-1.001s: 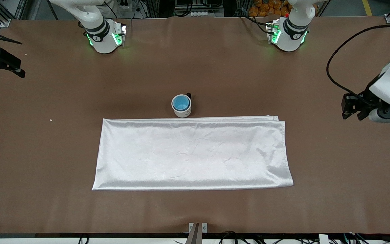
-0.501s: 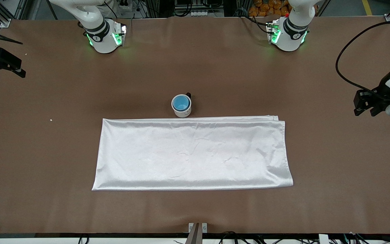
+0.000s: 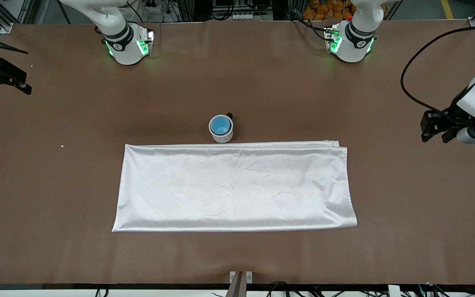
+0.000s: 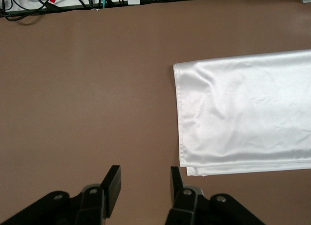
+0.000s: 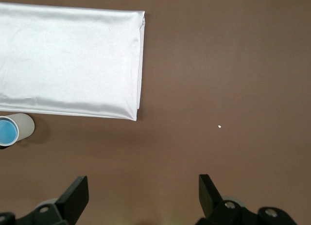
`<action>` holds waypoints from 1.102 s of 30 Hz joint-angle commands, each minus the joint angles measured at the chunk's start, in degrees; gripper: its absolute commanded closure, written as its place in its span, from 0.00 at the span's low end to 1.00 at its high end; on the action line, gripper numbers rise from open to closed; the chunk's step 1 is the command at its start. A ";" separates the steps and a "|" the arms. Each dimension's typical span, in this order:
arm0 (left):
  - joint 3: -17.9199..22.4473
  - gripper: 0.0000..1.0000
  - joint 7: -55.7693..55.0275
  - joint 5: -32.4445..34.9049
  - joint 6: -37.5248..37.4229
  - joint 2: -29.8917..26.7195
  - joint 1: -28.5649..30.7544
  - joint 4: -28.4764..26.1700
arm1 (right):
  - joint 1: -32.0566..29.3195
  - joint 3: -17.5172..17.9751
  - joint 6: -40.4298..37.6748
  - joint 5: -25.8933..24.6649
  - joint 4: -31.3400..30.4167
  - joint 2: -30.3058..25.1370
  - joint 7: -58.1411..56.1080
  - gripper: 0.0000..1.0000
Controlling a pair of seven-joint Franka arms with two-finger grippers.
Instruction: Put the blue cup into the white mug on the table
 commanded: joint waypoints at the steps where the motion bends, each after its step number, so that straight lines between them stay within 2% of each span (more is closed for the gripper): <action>1: 5.47 0.51 0.30 -2.22 0.31 -1.39 -4.39 -0.40 | -0.22 0.33 -0.74 -0.39 1.21 0.23 0.18 0.00; 14: 1.70 0.50 1.35 -3.27 0.31 -2.35 0.79 -1.10 | -0.22 0.33 -0.74 -0.48 1.12 0.23 0.18 0.00; 33: 1.60 0.49 2.05 -3.80 -0.04 -2.61 -0.17 -1.45 | -0.13 0.33 -0.83 -0.39 1.21 0.23 0.18 0.00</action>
